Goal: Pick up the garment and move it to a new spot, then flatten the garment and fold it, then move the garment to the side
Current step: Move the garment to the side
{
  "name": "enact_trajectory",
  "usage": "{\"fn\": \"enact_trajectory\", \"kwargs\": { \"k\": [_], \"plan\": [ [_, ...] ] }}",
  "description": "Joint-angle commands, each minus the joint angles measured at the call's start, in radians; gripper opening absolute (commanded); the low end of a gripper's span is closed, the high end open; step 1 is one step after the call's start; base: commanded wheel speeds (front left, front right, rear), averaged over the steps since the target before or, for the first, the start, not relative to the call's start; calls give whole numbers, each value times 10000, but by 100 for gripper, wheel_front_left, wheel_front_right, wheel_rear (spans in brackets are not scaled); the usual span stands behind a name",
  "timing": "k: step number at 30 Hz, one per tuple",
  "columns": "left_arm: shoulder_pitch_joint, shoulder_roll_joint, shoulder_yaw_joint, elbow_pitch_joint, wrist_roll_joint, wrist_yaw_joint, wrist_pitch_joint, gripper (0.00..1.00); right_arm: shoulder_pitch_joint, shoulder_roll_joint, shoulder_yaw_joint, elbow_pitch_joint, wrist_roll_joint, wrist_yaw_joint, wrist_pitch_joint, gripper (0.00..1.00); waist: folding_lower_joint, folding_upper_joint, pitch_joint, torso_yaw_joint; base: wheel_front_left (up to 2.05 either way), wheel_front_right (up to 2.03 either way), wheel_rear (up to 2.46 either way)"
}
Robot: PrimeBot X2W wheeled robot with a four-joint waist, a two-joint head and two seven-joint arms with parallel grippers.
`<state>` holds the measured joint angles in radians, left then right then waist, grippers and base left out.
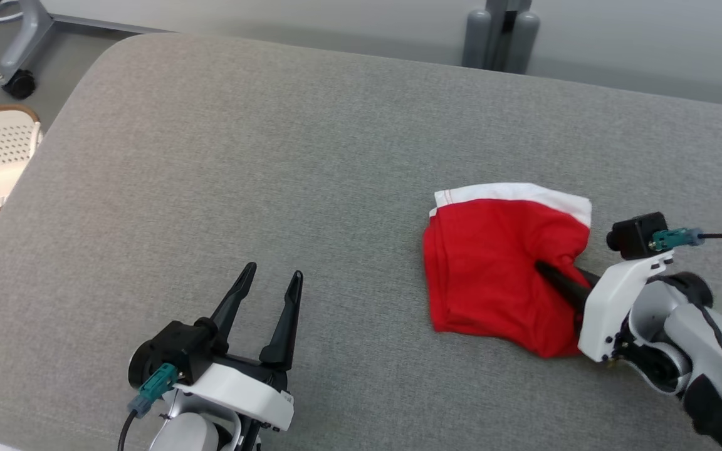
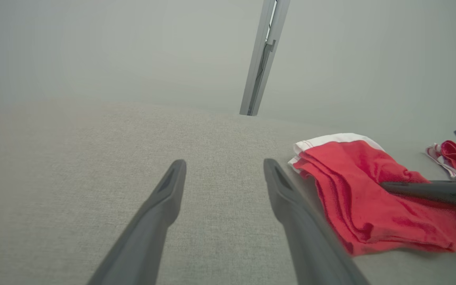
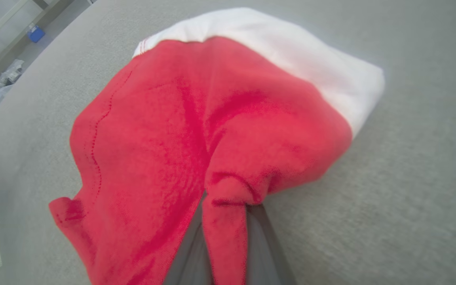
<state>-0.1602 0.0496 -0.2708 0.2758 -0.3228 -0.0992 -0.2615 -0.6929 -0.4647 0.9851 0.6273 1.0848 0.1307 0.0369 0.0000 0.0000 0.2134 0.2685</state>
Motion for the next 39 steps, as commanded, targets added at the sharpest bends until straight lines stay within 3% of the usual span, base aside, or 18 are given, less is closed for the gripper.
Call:
{"fn": "enact_trajectory", "kwargs": {
  "k": [1, 7, 13, 23, 30, 34, 39],
  "plan": [
    [-267, 30, -40, -51, 20, 4, -26, 100, -293, -340, 169, -20, -261, 1, -157, 0, 0, 0, 57, -334, 0, 0, 0],
    [-541, 33, -257, -154, -45, 84, -25, 100, -1247, -1452, 765, -326, -872, 1, -332, 0, 0, 0, 377, -1277, 0, 0, 0],
    [-960, 35, -504, -192, -201, 114, -25, 100, -2003, -2744, 624, -908, -884, 1, -331, 0, 0, 0, 905, -2064, 0, 0, 0],
    [-1476, 36, -719, -102, -302, 115, -25, 100, -2163, -4493, -254, -1353, -692, 1, -367, 0, 0, 0, 1551, -2551, 0, 0, 0],
    [-1632, 36, -703, 10, -388, 42, -25, 100, -1695, -4950, -1062, -702, -326, -1, -15, 0, 0, 0, 1862, -2468, 0, 0, 0],
    [-1769, 32, -620, 53, -627, -37, -25, 100, -1641, -5173, -1285, 186, -1144, -1, 161, 0, 0, 0, 2070, -2259, 0, 0, 0],
    [-1834, 33, -640, 47, -528, -63, -26, 100, -1756, -4921, -1614, 1296, -2388, -1, 376, 0, 0, 0, 2380, -2017, 0, 0, 0]
  ]
}}
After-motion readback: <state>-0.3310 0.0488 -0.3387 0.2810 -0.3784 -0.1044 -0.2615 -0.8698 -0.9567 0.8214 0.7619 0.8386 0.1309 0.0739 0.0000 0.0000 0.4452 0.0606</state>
